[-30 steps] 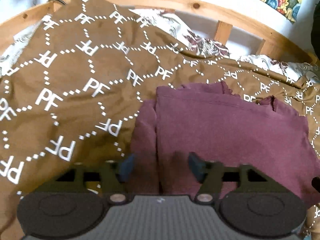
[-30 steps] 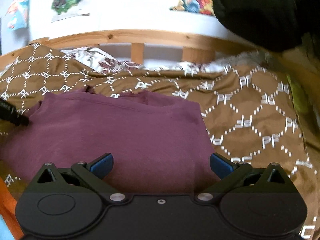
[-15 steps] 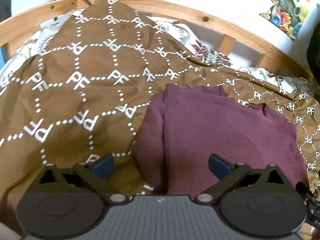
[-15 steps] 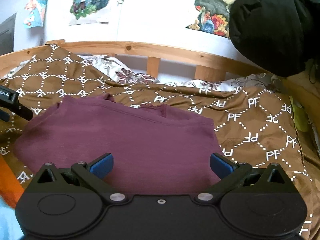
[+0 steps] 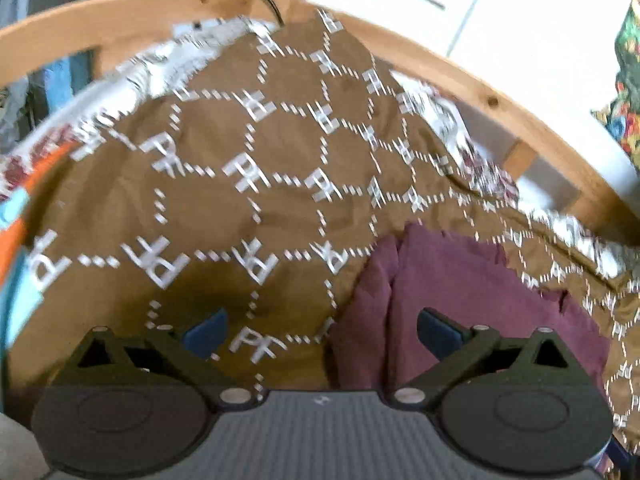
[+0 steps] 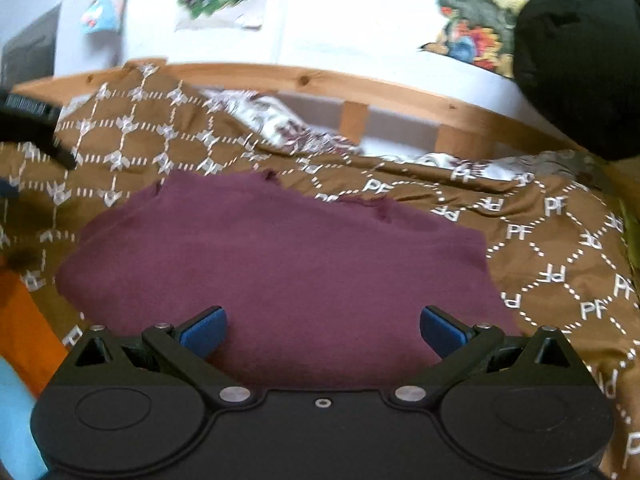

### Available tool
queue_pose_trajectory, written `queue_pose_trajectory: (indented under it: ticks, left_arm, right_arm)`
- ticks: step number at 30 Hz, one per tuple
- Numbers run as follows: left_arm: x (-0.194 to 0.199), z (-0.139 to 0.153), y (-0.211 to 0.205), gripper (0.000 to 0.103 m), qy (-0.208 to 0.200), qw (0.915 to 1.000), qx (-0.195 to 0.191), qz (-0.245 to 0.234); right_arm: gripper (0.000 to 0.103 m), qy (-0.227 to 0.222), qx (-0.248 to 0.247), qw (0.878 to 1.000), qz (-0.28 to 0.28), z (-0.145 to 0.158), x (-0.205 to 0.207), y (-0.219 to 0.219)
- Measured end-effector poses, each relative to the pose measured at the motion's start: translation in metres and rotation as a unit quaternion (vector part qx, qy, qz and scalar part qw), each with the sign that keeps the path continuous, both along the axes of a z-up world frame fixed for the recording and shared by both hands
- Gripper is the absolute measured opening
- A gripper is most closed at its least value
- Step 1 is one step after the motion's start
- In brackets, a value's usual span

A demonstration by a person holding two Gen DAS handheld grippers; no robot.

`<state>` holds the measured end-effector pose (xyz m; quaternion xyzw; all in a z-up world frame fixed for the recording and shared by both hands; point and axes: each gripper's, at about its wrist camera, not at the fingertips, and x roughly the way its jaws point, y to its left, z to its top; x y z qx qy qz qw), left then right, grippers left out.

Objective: Fold small clothes

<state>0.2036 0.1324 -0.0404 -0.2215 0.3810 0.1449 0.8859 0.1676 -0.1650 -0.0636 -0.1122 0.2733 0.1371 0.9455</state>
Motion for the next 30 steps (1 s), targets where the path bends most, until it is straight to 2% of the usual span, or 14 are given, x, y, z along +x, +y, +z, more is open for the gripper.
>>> queue_pose_trajectory:
  ticks: [4,9,14,30]
  left_arm:
    - [0.015,-0.013,-0.017,0.102,0.036,0.9981,-0.007,-0.049]
    - [0.031,-0.03,-0.031,0.102,0.078,0.993,-0.019,-0.087]
    - [0.033,-0.039,-0.03,0.102,0.106,0.9904,-0.032,-0.083]
    - [0.04,-0.051,-0.025,0.102,0.143,0.985,-0.049,-0.083]
  right_arm:
    - [0.102,0.027,0.003,1.0,-0.006,-0.01,0.012,0.003]
    - [0.102,0.094,0.013,0.995,-0.018,-0.029,0.03,0.003]
    - [0.103,0.098,0.012,0.995,-0.017,-0.033,0.031,0.004]
    - [0.102,0.107,0.014,0.994,-0.016,-0.035,0.034,0.001]
